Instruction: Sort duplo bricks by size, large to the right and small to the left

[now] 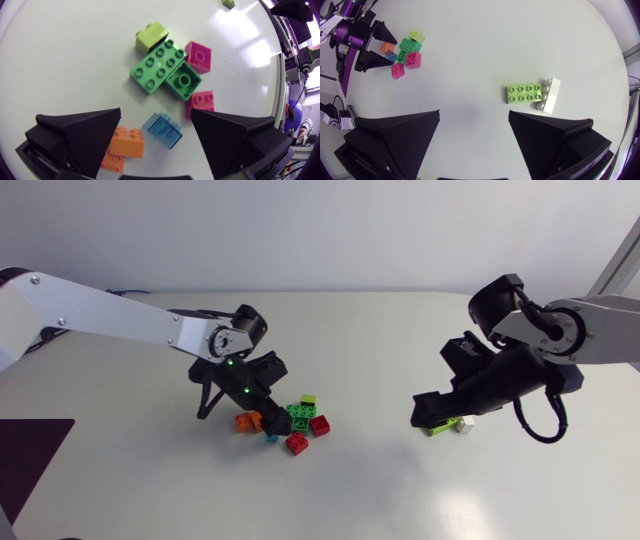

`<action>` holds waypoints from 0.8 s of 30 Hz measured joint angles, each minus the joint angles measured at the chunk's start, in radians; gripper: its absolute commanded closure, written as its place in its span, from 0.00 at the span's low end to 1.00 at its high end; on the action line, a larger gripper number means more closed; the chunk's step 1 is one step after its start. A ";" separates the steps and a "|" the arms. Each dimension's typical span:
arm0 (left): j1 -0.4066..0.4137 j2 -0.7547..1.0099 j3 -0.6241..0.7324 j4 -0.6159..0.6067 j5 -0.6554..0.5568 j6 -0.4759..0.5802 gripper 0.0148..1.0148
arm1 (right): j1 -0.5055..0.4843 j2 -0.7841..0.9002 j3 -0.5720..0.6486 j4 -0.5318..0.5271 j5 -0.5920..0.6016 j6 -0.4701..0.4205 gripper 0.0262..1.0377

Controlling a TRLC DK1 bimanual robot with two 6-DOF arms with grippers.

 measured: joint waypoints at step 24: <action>0.098 -0.283 -0.145 -0.019 -0.003 0.076 0.04 | 0.000 -0.019 -0.001 0.000 -0.019 0.008 0.04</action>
